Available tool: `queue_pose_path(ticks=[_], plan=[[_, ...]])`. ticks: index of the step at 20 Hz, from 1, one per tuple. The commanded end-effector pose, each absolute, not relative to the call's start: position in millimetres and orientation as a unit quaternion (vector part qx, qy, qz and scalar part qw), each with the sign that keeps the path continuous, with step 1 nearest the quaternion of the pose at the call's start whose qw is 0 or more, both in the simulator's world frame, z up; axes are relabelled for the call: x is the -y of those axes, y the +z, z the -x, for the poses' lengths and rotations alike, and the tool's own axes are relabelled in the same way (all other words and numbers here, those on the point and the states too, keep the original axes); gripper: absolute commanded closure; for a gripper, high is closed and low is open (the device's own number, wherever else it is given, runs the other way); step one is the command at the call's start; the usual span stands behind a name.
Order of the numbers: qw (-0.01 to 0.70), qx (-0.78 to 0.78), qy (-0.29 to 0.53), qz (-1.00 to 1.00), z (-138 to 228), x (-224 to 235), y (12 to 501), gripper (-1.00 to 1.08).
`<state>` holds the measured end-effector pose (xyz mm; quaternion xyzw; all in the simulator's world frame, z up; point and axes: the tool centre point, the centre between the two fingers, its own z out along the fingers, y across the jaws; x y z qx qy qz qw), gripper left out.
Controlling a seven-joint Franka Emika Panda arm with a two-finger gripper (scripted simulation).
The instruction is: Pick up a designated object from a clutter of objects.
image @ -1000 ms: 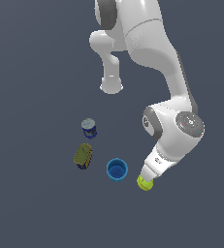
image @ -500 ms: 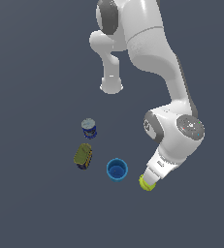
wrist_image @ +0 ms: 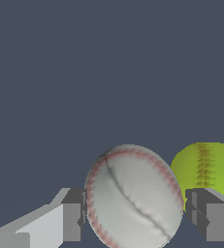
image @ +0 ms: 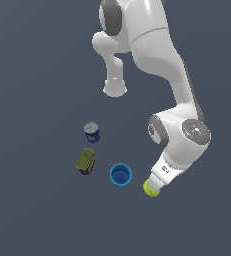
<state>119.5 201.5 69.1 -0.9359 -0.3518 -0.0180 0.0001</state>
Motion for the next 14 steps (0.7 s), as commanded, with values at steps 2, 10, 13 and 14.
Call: queue_pose_path(ticks=[2,10,13,14], plan=[[0.0,0.352,-0.018,0.936,-119.2,-201.9,69.1,1.08],[0.0,0.352,-0.017,0.936,-109.5,-200.5,82.2,1.08],[0.0,0.352,-0.017,0.936,-101.6,-199.5,93.3,1.08],[0.0,0.352,-0.016,0.936,-98.5,-199.1,97.3,1.08]])
